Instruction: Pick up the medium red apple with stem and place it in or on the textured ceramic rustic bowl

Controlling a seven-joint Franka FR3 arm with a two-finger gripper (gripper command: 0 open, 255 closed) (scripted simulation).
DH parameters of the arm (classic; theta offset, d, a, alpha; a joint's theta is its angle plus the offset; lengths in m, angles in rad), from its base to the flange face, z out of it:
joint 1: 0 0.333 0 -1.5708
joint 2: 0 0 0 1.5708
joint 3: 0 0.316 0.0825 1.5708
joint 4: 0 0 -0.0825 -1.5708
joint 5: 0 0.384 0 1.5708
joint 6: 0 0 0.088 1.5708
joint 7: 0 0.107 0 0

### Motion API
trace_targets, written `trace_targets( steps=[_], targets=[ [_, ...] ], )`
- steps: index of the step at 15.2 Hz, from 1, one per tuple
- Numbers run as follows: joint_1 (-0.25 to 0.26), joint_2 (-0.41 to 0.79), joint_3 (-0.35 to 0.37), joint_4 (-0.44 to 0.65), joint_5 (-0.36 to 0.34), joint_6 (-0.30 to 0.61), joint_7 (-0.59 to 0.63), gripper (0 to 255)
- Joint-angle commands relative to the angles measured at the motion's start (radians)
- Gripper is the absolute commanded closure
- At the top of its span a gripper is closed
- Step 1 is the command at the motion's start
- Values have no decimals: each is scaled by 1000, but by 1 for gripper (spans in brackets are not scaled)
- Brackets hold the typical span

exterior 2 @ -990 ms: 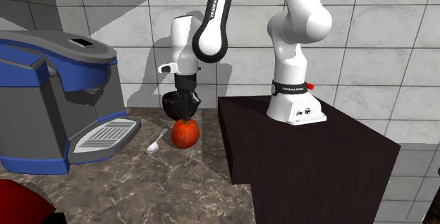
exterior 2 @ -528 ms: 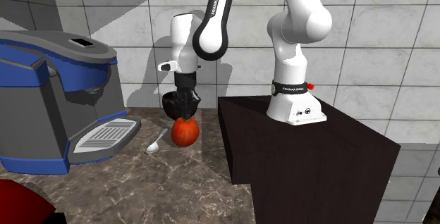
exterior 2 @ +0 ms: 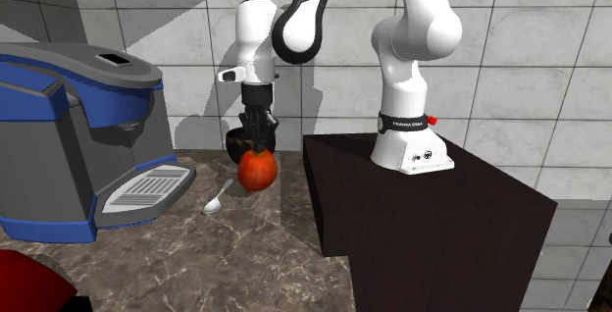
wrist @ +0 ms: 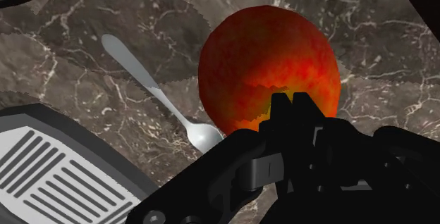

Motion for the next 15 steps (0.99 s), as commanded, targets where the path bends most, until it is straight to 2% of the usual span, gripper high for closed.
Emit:
trace_targets(
  steps=[1,15],
  targets=[
    [-6,-37,-2,1,-20,-37,11,255],
    [-30,-259,14,34,-82,-291,59,255]
  ],
)
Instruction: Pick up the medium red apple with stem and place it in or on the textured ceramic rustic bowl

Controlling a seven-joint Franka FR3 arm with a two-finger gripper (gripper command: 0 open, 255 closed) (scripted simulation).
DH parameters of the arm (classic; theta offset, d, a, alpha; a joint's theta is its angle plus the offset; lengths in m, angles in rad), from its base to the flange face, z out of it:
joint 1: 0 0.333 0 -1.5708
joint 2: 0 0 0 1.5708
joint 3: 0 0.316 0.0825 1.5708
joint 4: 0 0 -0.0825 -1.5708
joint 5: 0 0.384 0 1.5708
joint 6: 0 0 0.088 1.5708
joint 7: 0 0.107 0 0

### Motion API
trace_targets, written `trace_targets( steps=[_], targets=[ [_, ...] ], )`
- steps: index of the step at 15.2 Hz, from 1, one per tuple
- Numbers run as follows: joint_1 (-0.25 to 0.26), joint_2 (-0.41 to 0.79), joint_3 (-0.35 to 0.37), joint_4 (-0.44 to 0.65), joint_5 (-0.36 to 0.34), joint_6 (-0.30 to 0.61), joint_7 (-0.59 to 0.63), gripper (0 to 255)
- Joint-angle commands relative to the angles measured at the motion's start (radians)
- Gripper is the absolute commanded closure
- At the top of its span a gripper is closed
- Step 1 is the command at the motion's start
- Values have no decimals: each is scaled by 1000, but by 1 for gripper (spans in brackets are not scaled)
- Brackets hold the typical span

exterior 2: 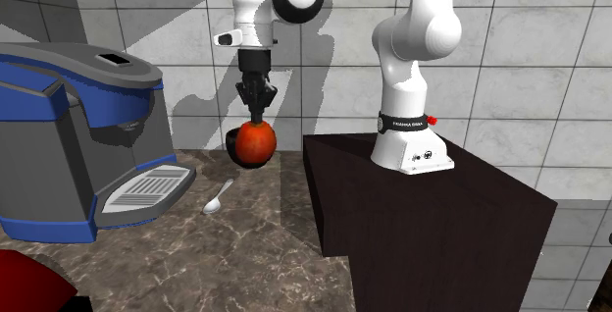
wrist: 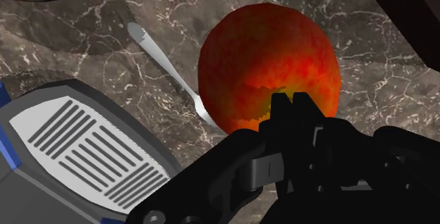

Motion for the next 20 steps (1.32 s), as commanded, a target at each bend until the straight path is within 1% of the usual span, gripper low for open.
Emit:
trace_targets(
  steps=[1,11,12,20],
  targets=[
    [-2,-33,4,8,-5,-41,5,255],
    [-9,-147,16,67,-13,-214,16,255],
    [-9,-150,17,69,-13,-219,16,255],
    [-102,-128,-131,183,-68,-305,-187,255]
  ],
)
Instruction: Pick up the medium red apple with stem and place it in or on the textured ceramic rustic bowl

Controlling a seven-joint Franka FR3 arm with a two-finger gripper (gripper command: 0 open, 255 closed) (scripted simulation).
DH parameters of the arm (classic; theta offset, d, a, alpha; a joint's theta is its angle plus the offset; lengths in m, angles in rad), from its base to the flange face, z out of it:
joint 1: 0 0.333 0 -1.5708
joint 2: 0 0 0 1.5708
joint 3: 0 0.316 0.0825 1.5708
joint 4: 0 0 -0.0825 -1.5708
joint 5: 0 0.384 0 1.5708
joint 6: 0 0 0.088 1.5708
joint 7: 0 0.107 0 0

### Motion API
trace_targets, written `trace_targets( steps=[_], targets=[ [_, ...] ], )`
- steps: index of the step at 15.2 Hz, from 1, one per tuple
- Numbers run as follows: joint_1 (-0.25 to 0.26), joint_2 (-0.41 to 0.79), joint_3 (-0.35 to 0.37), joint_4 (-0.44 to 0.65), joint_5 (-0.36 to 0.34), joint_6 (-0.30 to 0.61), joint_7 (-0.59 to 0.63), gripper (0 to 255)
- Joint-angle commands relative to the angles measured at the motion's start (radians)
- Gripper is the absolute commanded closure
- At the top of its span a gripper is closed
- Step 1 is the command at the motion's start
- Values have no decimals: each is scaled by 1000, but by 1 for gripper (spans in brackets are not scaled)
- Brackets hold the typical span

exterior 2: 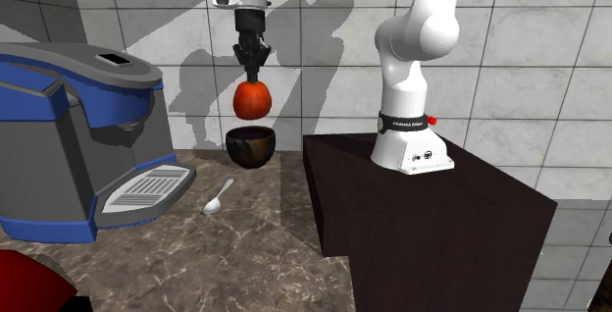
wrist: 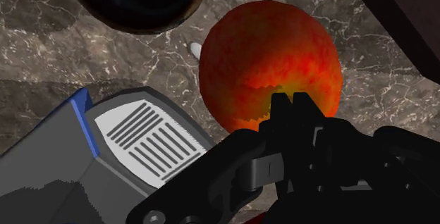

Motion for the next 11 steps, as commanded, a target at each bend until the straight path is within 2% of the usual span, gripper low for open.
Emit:
trace_targets(
  steps=[1,11],
  targets=[
    [-18,15,-35,39,-8,-22,-50,255],
    [-77,160,-209,288,9,-121,-312,255]
  ],
)
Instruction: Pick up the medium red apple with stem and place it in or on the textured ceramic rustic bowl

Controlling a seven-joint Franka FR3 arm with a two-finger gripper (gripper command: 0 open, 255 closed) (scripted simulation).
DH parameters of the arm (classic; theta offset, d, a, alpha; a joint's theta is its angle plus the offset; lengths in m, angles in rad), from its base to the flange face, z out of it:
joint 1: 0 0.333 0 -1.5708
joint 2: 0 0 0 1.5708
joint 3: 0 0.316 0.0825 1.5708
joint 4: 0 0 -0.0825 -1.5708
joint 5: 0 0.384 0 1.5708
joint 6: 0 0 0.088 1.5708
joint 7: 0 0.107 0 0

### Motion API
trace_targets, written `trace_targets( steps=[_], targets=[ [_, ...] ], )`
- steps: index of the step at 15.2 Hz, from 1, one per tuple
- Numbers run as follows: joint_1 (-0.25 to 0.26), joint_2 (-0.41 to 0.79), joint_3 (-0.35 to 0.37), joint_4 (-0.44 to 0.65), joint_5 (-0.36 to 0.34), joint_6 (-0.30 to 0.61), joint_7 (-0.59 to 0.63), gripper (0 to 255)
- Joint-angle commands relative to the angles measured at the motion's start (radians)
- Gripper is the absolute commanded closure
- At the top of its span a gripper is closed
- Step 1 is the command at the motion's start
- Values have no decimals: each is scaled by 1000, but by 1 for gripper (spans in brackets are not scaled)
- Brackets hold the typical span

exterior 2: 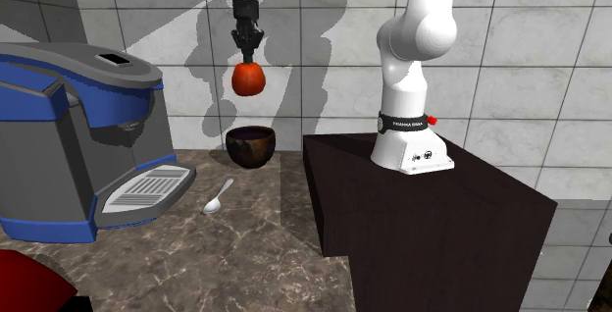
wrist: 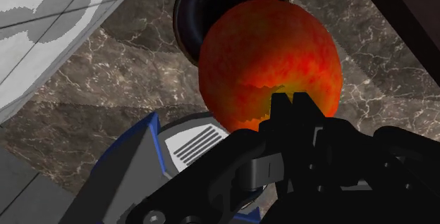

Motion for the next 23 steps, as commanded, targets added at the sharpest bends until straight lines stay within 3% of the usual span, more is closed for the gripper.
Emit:
trace_targets(
  steps=[1,23],
  targets=[
    [-9,41,-36,58,14,-18,-59,255],
    [5,227,-75,-90,119,295,-146,255]
  ],
)
